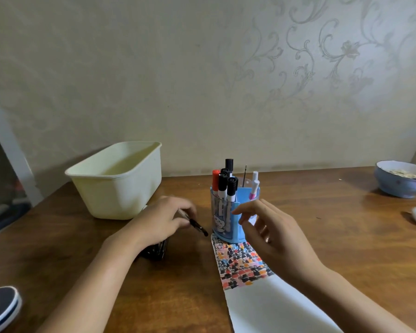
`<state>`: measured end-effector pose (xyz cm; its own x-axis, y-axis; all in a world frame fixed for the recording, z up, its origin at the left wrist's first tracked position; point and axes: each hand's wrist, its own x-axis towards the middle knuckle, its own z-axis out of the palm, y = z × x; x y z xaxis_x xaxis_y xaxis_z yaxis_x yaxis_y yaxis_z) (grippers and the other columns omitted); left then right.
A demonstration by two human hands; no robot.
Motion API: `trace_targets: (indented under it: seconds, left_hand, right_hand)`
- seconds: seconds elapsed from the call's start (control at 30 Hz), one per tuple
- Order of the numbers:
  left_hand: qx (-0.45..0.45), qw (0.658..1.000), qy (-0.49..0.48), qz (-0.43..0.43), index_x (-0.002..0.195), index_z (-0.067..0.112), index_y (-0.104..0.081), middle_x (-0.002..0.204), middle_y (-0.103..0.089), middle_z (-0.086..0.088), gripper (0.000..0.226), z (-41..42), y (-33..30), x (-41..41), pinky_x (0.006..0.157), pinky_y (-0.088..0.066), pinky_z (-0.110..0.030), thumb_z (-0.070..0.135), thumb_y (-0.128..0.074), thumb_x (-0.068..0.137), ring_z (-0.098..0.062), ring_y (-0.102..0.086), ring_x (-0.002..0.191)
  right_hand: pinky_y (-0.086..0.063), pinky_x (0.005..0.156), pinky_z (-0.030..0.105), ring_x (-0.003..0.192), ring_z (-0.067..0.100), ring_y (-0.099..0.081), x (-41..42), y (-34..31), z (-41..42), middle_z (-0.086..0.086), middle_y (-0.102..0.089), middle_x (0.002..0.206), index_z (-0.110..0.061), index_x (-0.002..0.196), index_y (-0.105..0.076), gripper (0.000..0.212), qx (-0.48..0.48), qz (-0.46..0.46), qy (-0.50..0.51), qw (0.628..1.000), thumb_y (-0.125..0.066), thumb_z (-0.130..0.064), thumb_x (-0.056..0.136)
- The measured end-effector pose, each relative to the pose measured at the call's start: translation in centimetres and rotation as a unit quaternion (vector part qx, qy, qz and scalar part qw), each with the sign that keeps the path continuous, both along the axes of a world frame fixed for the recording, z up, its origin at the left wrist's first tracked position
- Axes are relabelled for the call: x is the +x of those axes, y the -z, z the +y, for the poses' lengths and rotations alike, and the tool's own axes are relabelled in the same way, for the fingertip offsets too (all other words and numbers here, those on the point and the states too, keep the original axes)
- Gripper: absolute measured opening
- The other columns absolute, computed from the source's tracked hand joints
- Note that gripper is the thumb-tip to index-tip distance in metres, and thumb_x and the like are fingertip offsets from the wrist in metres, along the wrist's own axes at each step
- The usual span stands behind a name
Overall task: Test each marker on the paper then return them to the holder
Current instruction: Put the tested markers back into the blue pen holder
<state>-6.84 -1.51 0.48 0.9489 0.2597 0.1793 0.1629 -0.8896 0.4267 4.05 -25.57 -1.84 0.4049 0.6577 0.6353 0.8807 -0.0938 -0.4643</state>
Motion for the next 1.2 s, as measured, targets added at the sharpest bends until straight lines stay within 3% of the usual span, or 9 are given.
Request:
trace_targets:
  seconds: [0.1, 0.27, 0.47, 0.57, 0.63, 0.7, 0.87, 1.2]
  left_hand:
    - [-0.065, 0.997, 0.04, -0.033, 0.083, 0.04, -0.069, 0.091, -0.068, 0.023, 0.029, -1.3, -1.0, -0.1, 0.085, -0.045, -0.024, 0.012, -0.072, 0.088, 0.008, -0.06, 0.093]
    - [-0.115, 0.988, 0.081, -0.063, 0.09, 0.038, -0.073, 0.094, -0.071, 0.021, 0.026, -2.8, -1.5, 0.1, 0.098, -0.046, -0.038, 0.012, -0.073, 0.087, 0.0, -0.063, 0.099]
    - [-0.137, 0.983, 0.108, -0.05, 0.098, 0.032, -0.073, 0.099, -0.072, 0.018, 0.022, -4.2, -1.4, 0.5, 0.097, -0.05, -0.042, 0.012, -0.071, 0.089, 0.0, -0.064, 0.101]
    - [-0.152, 0.976, 0.132, -0.082, 0.1, 0.029, -0.072, 0.099, -0.071, 0.013, 0.014, -4.2, -1.3, 0.6, 0.092, -0.052, -0.042, 0.019, -0.071, 0.09, -0.008, -0.065, 0.1]
    - [-0.16, 0.97, 0.13, -0.129, 0.098, 0.027, -0.068, 0.094, -0.069, 0.007, 0.006, -3.9, -1.2, 0.5, 0.085, -0.053, -0.041, 0.029, -0.068, 0.092, -0.015, -0.065, 0.094]
    - [-0.17, 0.966, 0.103, -0.165, 0.098, 0.028, -0.062, 0.093, -0.065, 0.005, 0.016, -3.6, -1.0, 0.5, 0.083, -0.053, -0.035, 0.042, -0.062, 0.09, -0.015, -0.064, 0.093]
    - [-0.16, 0.973, 0.05, -0.161, 0.12, 0.048, -0.054, 0.109, -0.063, 0.018, 0.028, -3.0, -0.4, 0.6, 0.088, -0.052, -0.028, 0.047, -0.058, 0.092, -0.001, -0.06, 0.105]
    - [-0.087, 0.985, 0.023, -0.149, 0.114, 0.039, -0.061, 0.102, -0.059, 0.019, 0.019, -3.1, -0.3, 0.8, 0.082, -0.046, -0.016, 0.036, -0.061, 0.095, 0.003, -0.055, 0.102]
  right_hand:
    - [-0.053, 0.062, 0.015, 0.079, 0.004, -0.063, -0.3, 0.1, 0.2, -0.023, -0.061, 0.103, -0.029, 0.116, -0.061, 0.022, -0.017, 0.015, -0.015, 1.0, -0.059, -0.026, 0.094]
    - [-0.056, 0.063, 0.018, 0.079, 0.005, -0.066, -0.5, 0.1, 0.3, -0.02, -0.067, 0.1, -0.031, 0.111, -0.063, 0.031, -0.012, 0.057, -0.031, 0.998, -0.059, -0.049, 0.086]
    - [-0.053, 0.06, 0.015, 0.075, 0.004, -0.069, -0.3, 0.3, 0.5, -0.021, -0.069, 0.094, -0.029, 0.105, -0.07, 0.015, 0.023, 0.096, -0.011, 0.995, -0.068, -0.031, 0.09]
    - [-0.055, 0.059, 0.02, 0.067, 0.009, -0.069, -0.1, -0.1, 0.1, -0.024, -0.068, 0.084, -0.028, 0.102, -0.069, 0.01, 0.063, 0.135, -0.001, 0.989, -0.067, -0.025, 0.092]
    - [-0.056, 0.058, 0.026, 0.063, 0.012, -0.068, 0.0, -0.5, 0.0, -0.017, -0.068, 0.078, -0.025, 0.1, -0.066, 0.008, 0.095, 0.171, -0.003, 0.981, -0.061, -0.027, 0.095]
    - [-0.055, 0.056, 0.029, 0.062, 0.014, -0.067, 0.0, -0.9, -0.1, -0.01, -0.068, 0.076, -0.02, 0.102, -0.062, 0.022, 0.121, 0.186, -0.005, 0.975, -0.053, -0.038, 0.093]
    - [-0.053, 0.056, 0.023, 0.065, 0.014, -0.069, 0.2, -1.0, 0.0, -0.002, -0.072, 0.09, -0.015, 0.104, -0.06, 0.022, 0.129, 0.203, -0.009, 0.971, -0.05, -0.033, 0.095]
    - [-0.056, 0.057, 0.025, 0.068, 0.014, -0.071, 0.5, -1.4, -0.2, -0.003, -0.073, 0.097, -0.017, 0.106, -0.059, 0.026, 0.141, 0.199, 0.002, 0.97, -0.048, -0.037, 0.093]
